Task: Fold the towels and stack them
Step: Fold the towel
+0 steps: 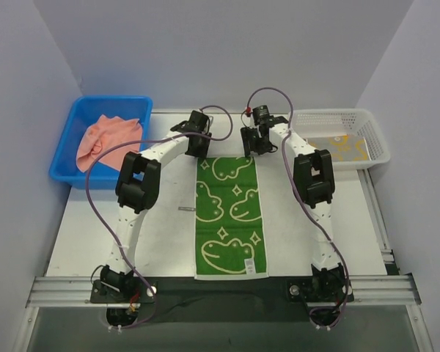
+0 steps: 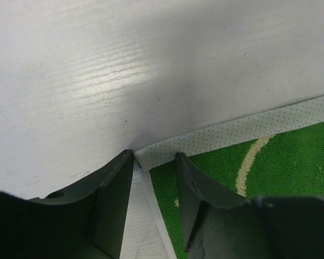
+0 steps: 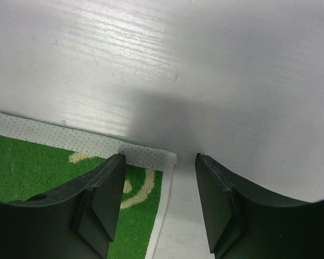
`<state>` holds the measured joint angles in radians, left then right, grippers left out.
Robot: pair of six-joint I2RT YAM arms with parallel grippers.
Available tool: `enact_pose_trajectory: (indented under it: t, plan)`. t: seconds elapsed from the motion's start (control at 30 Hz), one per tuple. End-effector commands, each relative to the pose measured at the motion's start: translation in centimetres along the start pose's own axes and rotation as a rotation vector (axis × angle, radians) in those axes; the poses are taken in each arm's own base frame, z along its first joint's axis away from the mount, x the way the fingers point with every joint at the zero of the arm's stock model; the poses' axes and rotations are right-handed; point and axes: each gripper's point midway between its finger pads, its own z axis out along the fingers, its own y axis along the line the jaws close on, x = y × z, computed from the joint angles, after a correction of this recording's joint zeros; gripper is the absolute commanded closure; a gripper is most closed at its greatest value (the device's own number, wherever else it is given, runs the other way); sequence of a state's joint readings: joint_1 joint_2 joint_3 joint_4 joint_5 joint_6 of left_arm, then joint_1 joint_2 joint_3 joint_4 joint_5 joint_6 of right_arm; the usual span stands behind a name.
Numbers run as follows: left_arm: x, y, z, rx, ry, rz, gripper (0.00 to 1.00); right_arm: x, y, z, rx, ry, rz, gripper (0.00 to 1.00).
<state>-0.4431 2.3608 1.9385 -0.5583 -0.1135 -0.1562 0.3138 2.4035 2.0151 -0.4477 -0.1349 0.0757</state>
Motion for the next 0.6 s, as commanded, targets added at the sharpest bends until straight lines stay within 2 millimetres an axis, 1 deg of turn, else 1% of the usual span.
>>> enact_pose_trajectory:
  t: [0.0,0.07,0.17,0.2,0.37,0.4,0.47,0.5,0.57]
  plan:
    - [4.3,0.3,1.7,0.015,0.149,0.018,0.53,2.7,-0.3,0.5,0.028,0.098,0.006,0.46]
    - [4.4,0.2,1.7,0.017,0.153,0.019,0.55,3.1,-0.3,1.0,0.036,0.111,0.001,0.48]
    - [4.8,0.3,1.8,0.012,0.161,0.022,0.56,3.8,-0.3,1.3,0.036,0.140,0.005,0.51]
    - [4.7,0.4,1.8,0.012,0.161,0.020,0.57,3.8,-0.3,1.2,0.037,0.142,0.006,0.53]
    - [4.9,0.3,1.9,0.015,0.168,0.021,0.64,4.8,-0.2,1.6,0.030,0.187,-0.004,0.62]
    - [5.0,0.3,1.9,0.015,0.169,0.022,0.65,4.7,-0.1,1.5,0.028,0.189,-0.007,0.62]
    - [5.0,0.4,1.9,0.016,0.171,0.021,0.66,5.3,0.1,1.7,0.021,0.214,-0.030,0.64]
    - [5.2,0.4,2.0,0.017,0.174,0.021,0.66,5.0,0.5,1.7,0.013,0.210,-0.043,0.64]
    - [5.4,0.3,2.1,0.019,0.179,0.021,0.66,5.2,0.9,1.8,0.006,0.220,-0.071,0.63]
